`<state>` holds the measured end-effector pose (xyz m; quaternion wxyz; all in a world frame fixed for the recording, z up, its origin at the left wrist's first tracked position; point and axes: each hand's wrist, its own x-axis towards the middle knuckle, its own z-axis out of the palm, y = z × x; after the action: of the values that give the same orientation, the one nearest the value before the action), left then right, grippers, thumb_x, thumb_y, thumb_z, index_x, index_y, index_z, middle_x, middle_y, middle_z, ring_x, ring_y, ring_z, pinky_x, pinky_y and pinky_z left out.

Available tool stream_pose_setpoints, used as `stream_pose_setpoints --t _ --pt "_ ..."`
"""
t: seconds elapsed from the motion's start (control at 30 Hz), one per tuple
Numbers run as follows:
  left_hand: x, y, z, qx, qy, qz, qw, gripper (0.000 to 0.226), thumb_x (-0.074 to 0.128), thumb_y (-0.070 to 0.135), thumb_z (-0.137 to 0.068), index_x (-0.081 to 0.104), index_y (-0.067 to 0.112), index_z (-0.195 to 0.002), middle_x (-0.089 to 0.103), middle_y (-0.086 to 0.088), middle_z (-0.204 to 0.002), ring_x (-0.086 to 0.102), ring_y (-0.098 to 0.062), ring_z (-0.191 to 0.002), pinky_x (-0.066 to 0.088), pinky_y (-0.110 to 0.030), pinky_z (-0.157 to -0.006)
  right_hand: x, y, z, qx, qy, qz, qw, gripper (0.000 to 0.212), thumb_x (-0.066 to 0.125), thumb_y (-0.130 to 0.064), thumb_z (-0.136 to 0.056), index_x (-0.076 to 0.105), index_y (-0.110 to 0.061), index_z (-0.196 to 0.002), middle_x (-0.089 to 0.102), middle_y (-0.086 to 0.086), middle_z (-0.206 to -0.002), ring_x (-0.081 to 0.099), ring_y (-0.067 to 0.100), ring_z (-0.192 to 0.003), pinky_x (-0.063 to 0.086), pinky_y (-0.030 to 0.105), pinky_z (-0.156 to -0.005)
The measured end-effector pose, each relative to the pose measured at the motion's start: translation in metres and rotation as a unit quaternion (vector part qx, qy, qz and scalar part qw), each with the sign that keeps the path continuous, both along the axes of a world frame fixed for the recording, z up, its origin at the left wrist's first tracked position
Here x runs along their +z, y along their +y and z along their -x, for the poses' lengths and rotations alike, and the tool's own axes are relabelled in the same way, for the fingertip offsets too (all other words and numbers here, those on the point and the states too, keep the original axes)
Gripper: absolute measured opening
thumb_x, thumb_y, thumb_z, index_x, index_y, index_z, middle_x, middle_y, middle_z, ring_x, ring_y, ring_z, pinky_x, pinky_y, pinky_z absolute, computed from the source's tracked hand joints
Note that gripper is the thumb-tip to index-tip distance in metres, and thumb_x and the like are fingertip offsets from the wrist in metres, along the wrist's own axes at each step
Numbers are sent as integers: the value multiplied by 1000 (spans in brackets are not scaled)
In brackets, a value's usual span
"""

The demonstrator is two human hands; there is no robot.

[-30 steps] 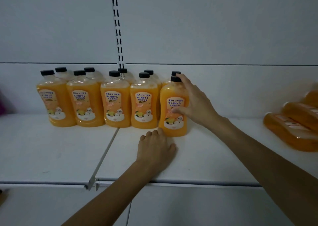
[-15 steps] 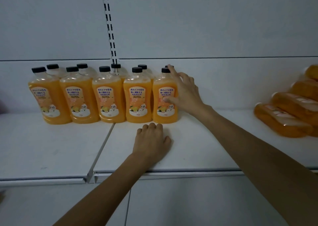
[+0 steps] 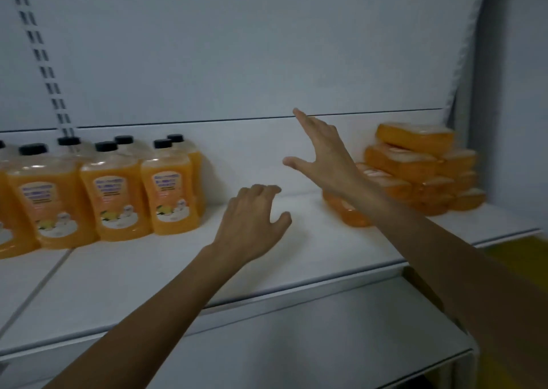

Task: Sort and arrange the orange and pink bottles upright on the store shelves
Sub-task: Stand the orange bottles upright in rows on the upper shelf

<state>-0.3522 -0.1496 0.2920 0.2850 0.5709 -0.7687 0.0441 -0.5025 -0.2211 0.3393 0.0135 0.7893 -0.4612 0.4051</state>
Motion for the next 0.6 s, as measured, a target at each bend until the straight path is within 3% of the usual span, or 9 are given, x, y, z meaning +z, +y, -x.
stream_pose_setpoints --t 0.17,0.23,0.3,0.47,0.6 --pt "7 -3 96 -69 10 -11 998 54 44 45 -89 43 19 -136 48 -4 -138 42 -21 -124 33 -32 -100 7 17 103 -64 -2 6 998 72 61 -36 -90 20 -28 -149 28 0 -154 22 19 -141 23 35 -113" --pt "10 -1 129 -86 6 -14 996 60 39 48 -82 45 19 -134 50 -5 -135 44 -22 -120 35 -32 -97 4 22 142 -73 -12 -2 997 71 62 -33 -89 24 -26 -148 33 3 -150 27 20 -138 23 29 -110" --pt "12 -3 158 -96 16 -8 995 54 46 43 -88 44 18 -135 48 -6 -136 43 -24 -120 35 -34 -98 0 26 178 -81 -14 -1 997 67 62 -30 -90 29 -22 -147 37 4 -147 29 20 -136 19 20 -103" --pt "7 -14 202 -102 55 -3 993 56 47 51 -86 46 20 -133 48 -5 -137 41 -22 -124 38 -38 -100 -11 33 251 -101 -61 -32 993 58 58 -32 -92 37 -20 -144 43 3 -144 38 18 -133 33 37 -110" --pt "-9 -17 220 -108 66 1 992 56 52 51 -86 46 21 -133 46 -3 -138 38 -21 -124 30 -27 -95 -24 30 284 -97 -101 -64 988 51 55 -30 -94 40 -17 -142 47 3 -142 42 16 -129 33 29 -103"
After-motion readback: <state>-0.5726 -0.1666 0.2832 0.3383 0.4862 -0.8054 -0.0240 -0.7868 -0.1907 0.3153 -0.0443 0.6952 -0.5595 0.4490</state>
